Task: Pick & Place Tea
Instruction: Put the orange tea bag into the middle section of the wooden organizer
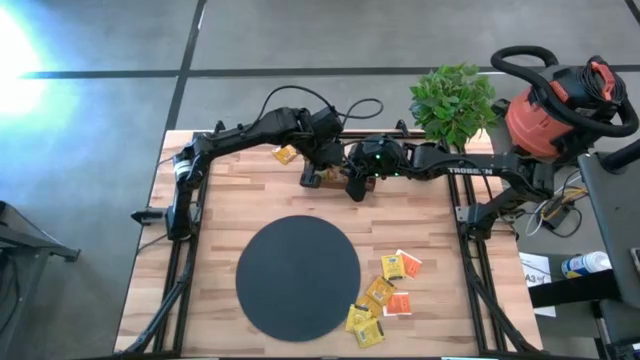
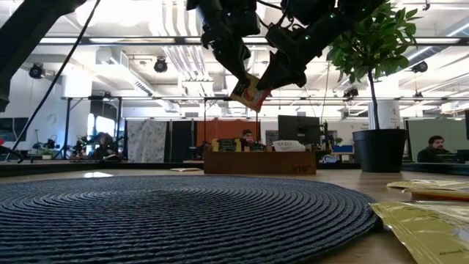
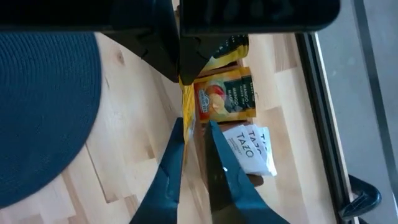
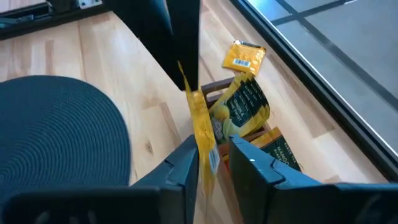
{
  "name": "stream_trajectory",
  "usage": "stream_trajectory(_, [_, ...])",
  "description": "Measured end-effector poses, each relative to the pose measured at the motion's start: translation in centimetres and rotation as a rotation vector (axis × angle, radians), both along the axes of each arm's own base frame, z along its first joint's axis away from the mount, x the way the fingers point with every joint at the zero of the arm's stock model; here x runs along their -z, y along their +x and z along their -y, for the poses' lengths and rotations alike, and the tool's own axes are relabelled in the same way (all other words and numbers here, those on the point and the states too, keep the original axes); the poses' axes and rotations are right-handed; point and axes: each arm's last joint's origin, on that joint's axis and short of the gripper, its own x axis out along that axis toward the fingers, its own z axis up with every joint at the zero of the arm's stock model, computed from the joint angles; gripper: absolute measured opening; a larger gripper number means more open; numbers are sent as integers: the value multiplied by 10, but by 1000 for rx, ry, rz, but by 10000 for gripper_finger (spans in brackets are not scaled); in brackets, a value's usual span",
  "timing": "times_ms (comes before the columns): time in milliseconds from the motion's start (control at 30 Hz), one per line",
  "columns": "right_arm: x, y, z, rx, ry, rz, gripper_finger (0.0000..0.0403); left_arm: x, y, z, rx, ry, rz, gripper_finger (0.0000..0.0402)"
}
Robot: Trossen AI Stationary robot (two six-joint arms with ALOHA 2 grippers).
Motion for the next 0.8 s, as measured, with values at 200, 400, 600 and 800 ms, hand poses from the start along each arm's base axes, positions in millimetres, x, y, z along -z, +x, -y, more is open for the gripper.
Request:
stream_trajectory(200, [0, 0, -1, -2, 46, 15, 36, -3, 6, -2, -33, 4, 73, 0])
stream_trajectory(400, [0, 0, -1, 32, 82, 26, 10, -3, 6, -2, -46, -2, 78, 0])
stream_trajectory(600, [0, 0, -1, 33, 81, 27, 9, -4, 7, -3, -91, 0, 82, 2])
stream_trajectory(800, [6, -1, 0, 51, 96, 43, 9, -4, 7, -3, -144, -16, 86, 29])
